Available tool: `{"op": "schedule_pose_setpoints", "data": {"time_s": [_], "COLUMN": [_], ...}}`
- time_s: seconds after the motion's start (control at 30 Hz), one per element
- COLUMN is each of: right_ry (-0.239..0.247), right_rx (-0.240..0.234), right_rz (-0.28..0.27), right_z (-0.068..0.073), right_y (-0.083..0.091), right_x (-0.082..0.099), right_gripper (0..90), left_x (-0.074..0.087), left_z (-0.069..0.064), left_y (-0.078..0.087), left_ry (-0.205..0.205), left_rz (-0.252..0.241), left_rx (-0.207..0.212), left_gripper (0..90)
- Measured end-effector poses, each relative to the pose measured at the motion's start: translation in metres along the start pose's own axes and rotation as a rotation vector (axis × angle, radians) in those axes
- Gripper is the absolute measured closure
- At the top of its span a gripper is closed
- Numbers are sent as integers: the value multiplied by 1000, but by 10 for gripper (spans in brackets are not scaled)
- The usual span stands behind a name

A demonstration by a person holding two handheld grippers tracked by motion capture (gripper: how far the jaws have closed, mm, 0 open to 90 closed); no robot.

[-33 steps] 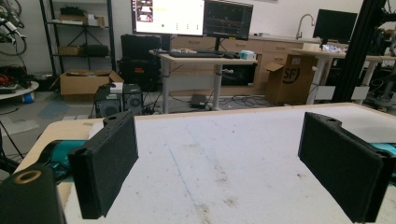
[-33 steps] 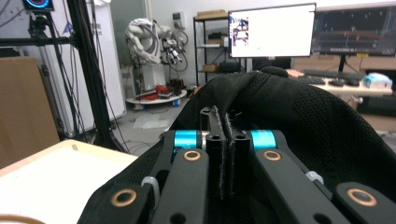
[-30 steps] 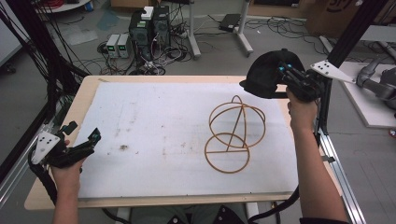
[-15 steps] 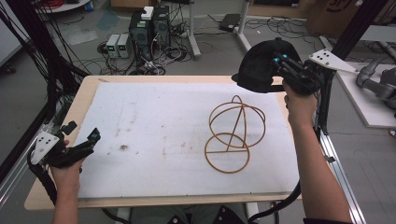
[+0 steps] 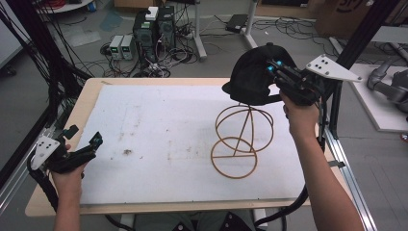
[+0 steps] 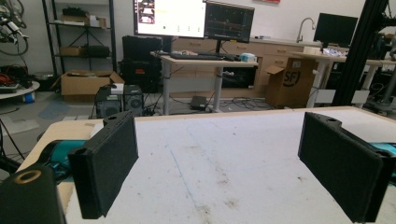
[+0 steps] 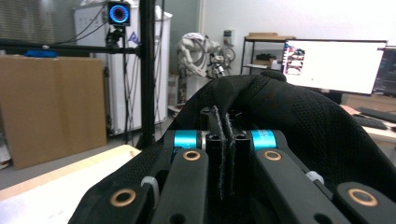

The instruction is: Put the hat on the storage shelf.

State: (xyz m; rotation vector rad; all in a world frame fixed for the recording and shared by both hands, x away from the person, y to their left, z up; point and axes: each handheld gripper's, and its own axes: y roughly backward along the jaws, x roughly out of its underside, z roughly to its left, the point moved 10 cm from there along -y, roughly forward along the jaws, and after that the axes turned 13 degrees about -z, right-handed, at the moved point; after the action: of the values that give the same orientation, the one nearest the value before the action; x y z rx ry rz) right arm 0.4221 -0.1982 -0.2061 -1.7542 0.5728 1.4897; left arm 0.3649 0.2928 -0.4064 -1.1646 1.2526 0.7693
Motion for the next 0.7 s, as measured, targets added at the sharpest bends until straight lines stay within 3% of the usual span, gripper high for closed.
{"op": "schedule_pose_setpoints", "data": {"time_s": [0.4,0.7], "right_ry": [7,-14], "right_rx": [-81,-108], "right_rz": [24,46], "right_z": [37,52], "right_y": [10,22], "right_x": [10,22], "right_gripper": [888,882], "left_x": [0,-1], "left_z": [0,1], "left_y": [0,0], "left_ry": [3,5], "left_rz": [-2,-4], "left_rx": [-1,-2], "left_gripper": [123,123]}}
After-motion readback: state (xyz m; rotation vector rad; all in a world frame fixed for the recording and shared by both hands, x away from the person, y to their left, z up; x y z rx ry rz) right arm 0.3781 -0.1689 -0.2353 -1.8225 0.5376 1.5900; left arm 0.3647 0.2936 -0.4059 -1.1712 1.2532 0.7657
